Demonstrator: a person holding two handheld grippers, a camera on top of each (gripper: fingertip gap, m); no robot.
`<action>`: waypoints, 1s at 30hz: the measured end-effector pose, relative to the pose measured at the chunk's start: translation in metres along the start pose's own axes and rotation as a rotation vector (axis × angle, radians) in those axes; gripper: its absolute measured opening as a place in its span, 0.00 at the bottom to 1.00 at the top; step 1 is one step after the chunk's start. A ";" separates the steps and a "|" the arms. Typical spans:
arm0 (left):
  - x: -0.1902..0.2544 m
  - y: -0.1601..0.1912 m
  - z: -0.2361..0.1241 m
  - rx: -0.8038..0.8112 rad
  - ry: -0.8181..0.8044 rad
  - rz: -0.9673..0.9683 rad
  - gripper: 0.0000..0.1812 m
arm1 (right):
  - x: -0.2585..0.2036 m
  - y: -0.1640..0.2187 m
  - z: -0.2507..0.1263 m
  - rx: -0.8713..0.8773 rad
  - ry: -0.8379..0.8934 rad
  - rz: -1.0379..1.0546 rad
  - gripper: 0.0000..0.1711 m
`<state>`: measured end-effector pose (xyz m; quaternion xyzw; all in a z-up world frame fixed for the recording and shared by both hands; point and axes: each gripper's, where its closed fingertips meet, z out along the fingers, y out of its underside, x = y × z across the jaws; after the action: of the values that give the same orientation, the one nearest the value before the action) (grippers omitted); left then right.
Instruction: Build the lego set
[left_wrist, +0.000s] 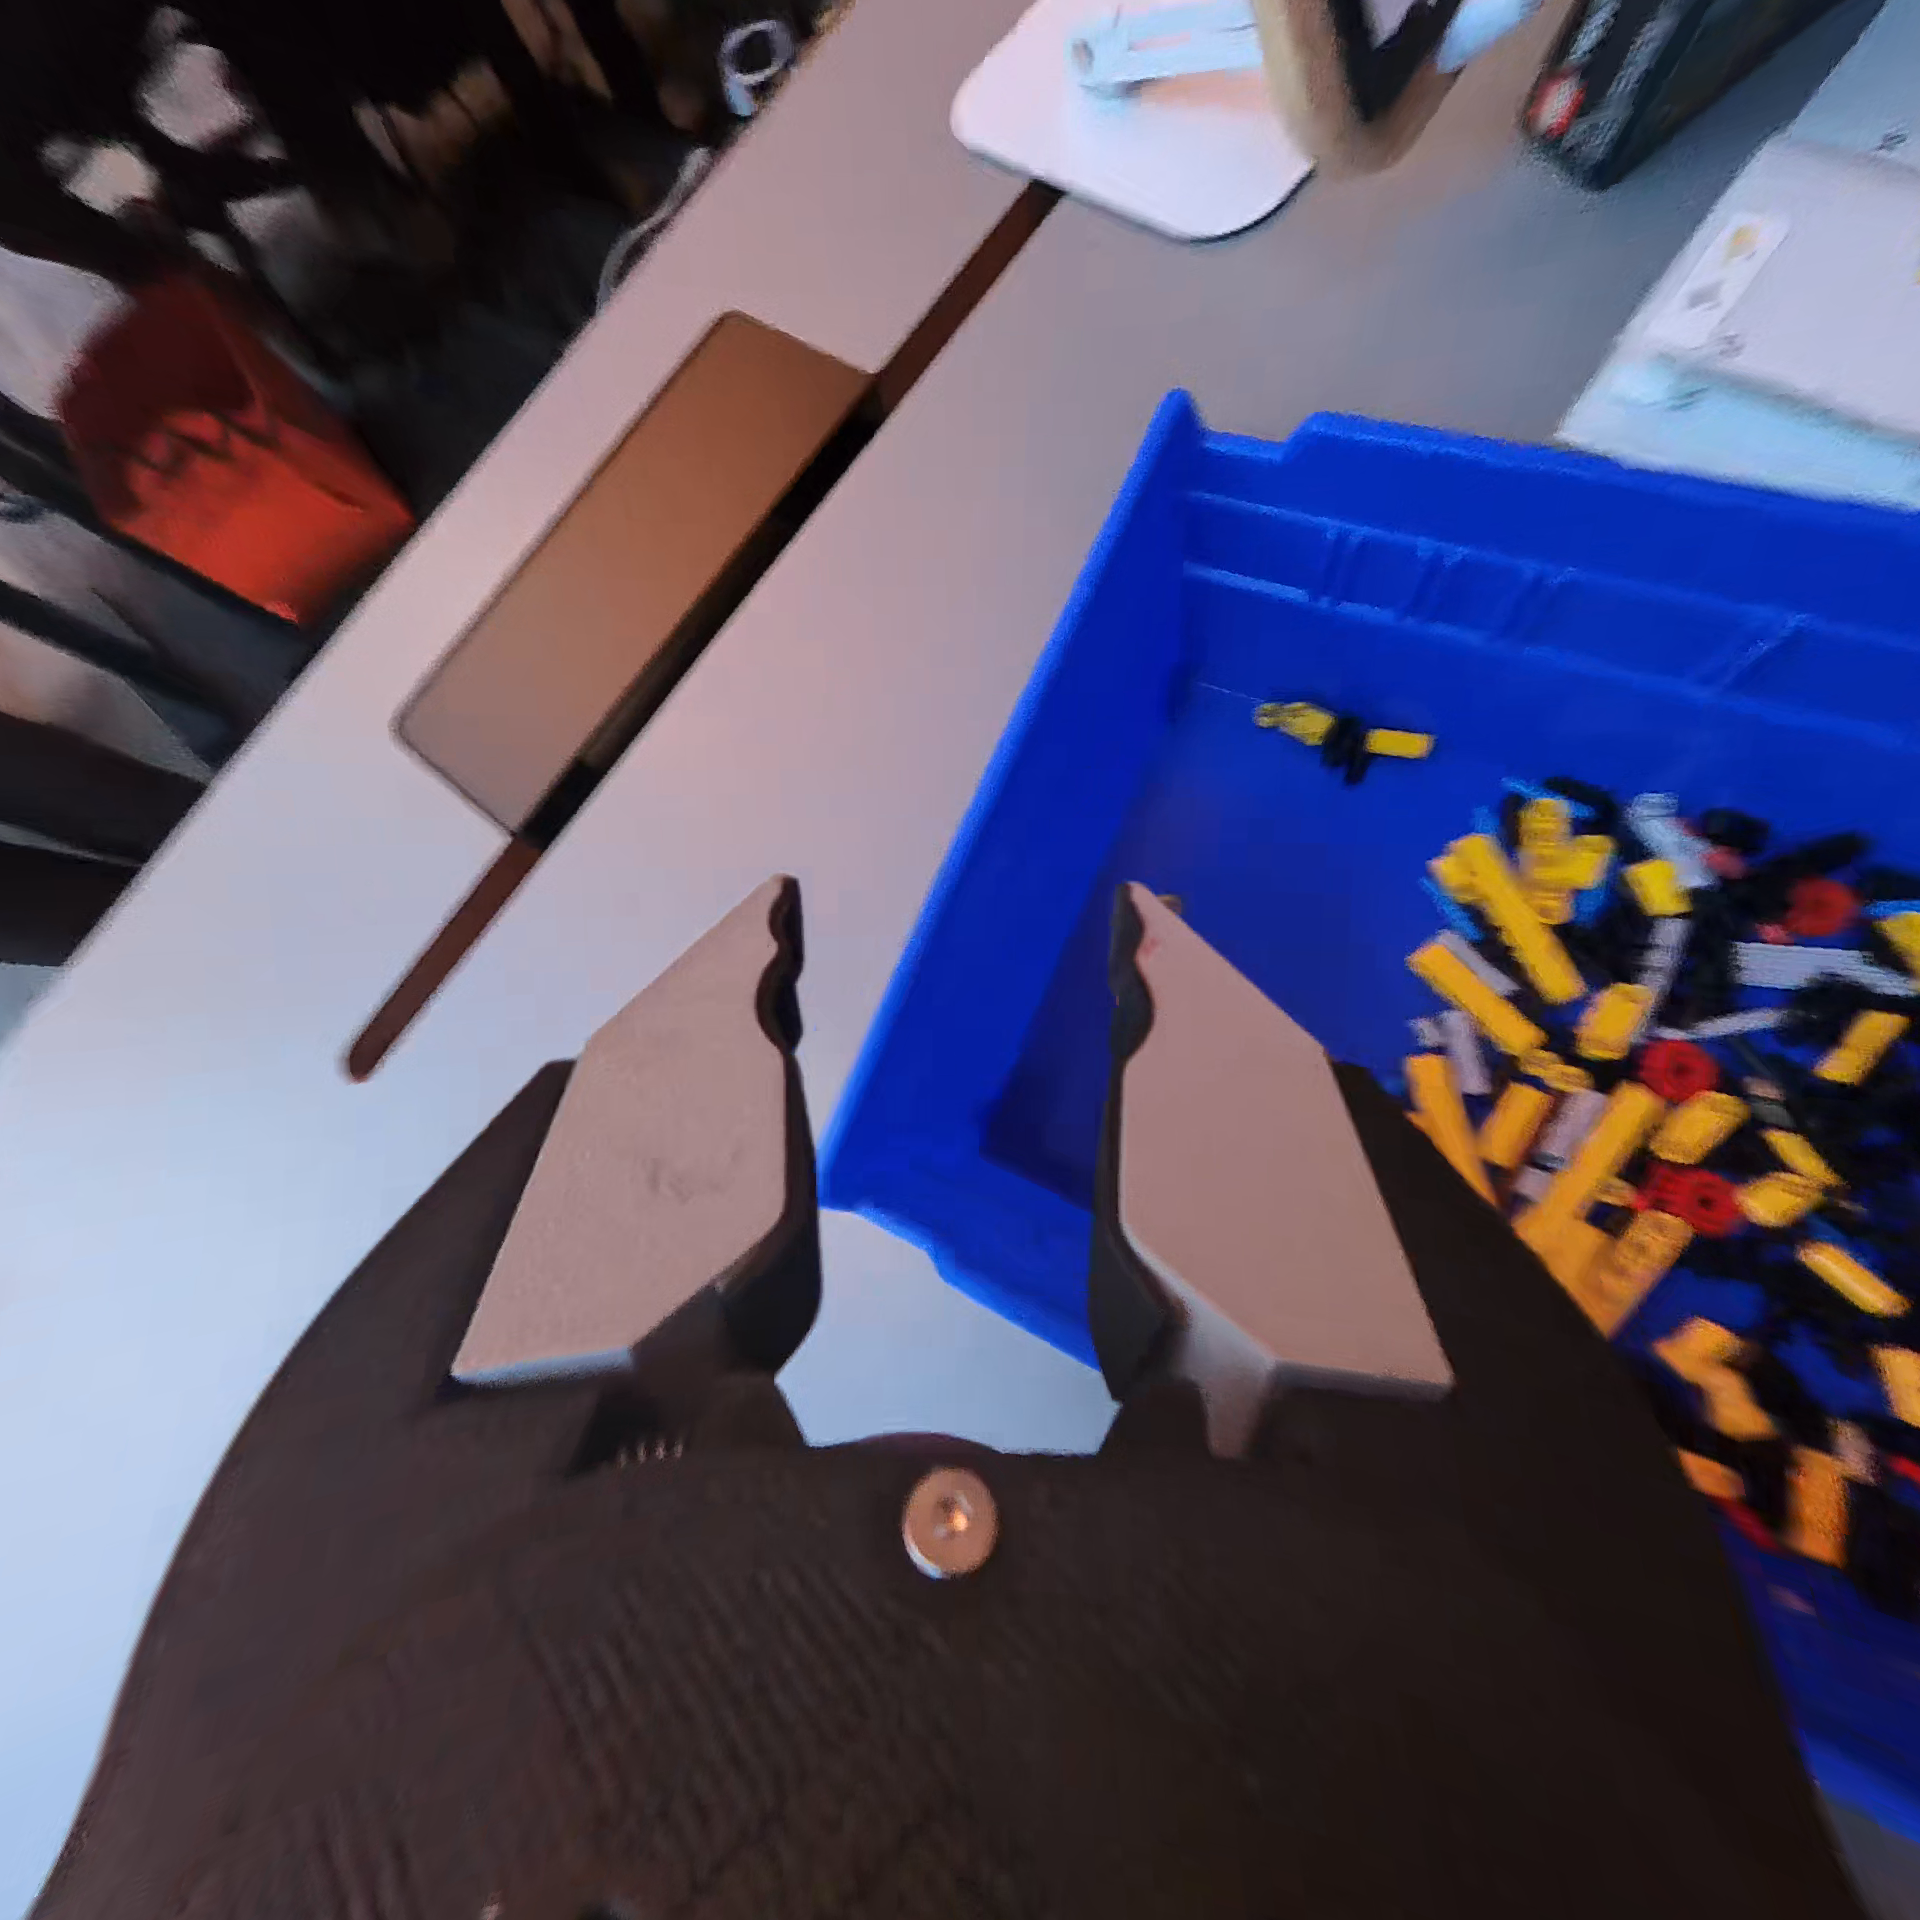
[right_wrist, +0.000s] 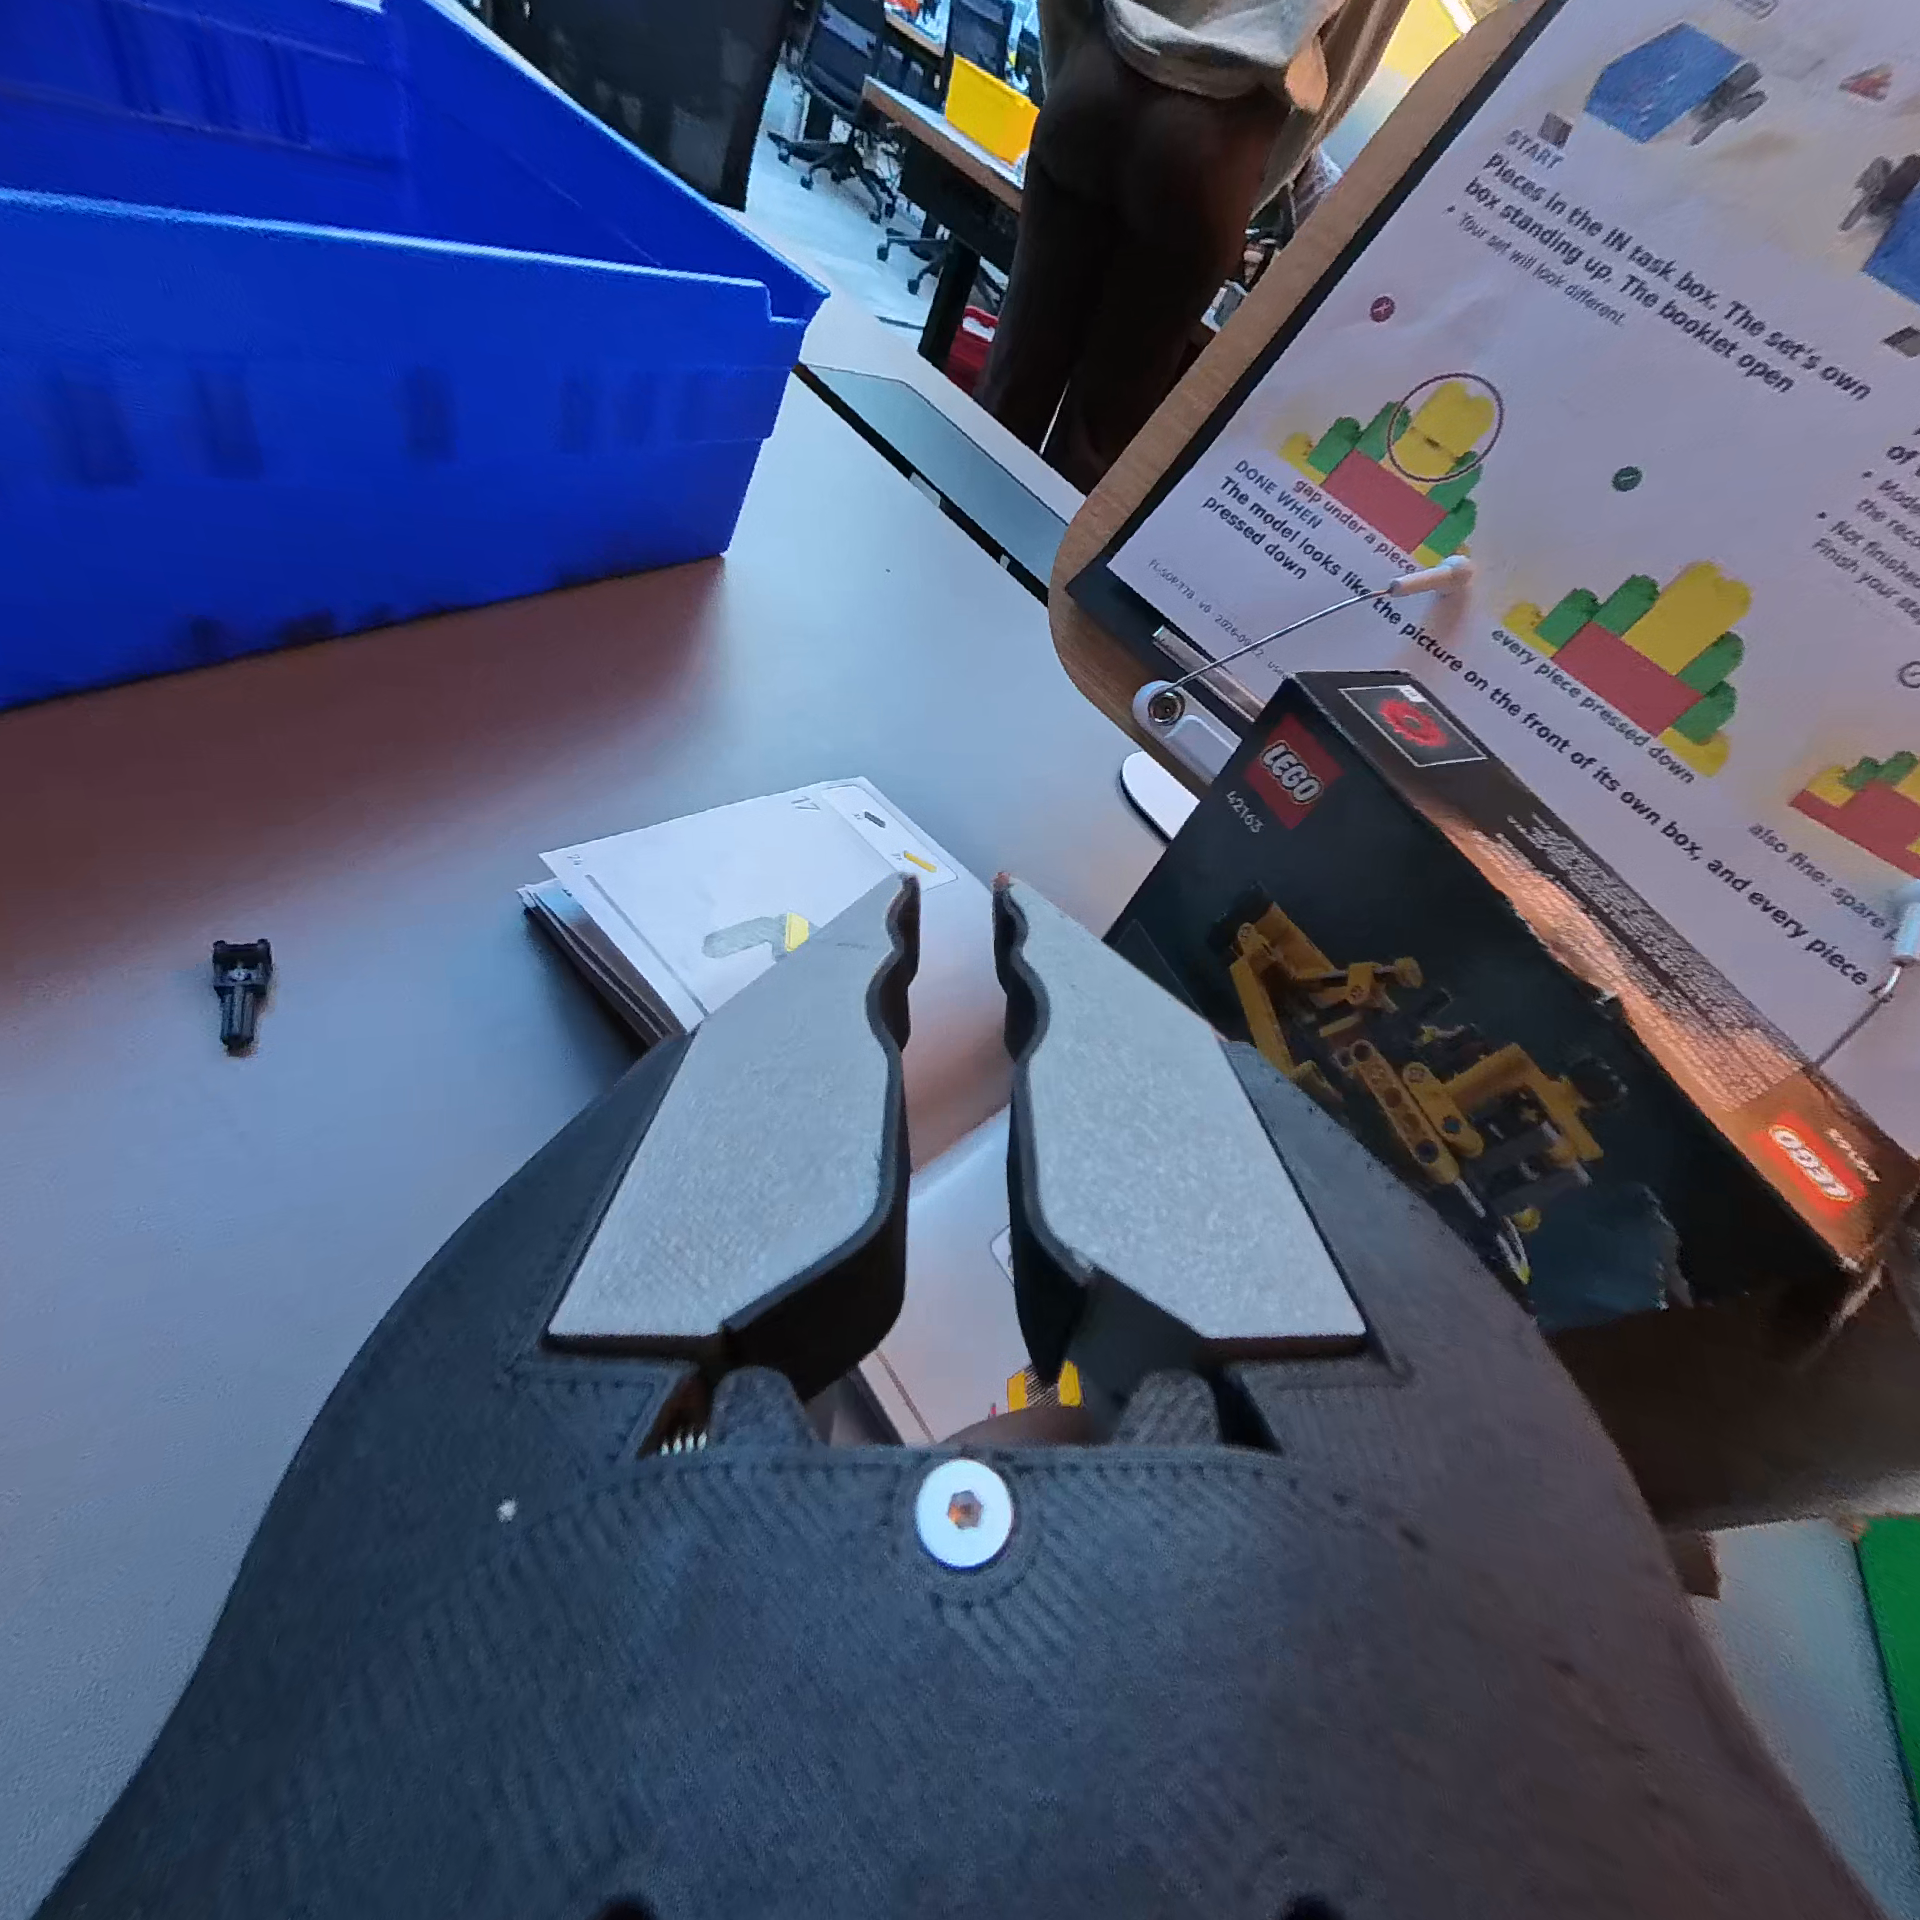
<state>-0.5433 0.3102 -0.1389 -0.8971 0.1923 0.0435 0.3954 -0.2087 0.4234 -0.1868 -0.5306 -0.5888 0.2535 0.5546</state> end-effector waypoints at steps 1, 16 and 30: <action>-0.007 0.005 0.008 -0.030 -0.044 0.023 0.34 | -0.001 0.001 0.001 -0.002 -0.002 -0.001 0.06; -0.012 0.060 0.006 -0.026 0.350 -0.056 0.02 | 0.004 0.001 -0.001 -0.004 0.022 -0.006 0.06; 0.017 0.057 0.042 -0.139 0.336 0.048 0.10 | 0.000 -0.003 -0.002 0.003 0.013 -0.034 0.06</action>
<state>-0.5459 0.3000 -0.2111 -0.9121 0.2736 -0.0845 0.2933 -0.2074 0.4221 -0.1834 -0.5213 -0.5938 0.2415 0.5633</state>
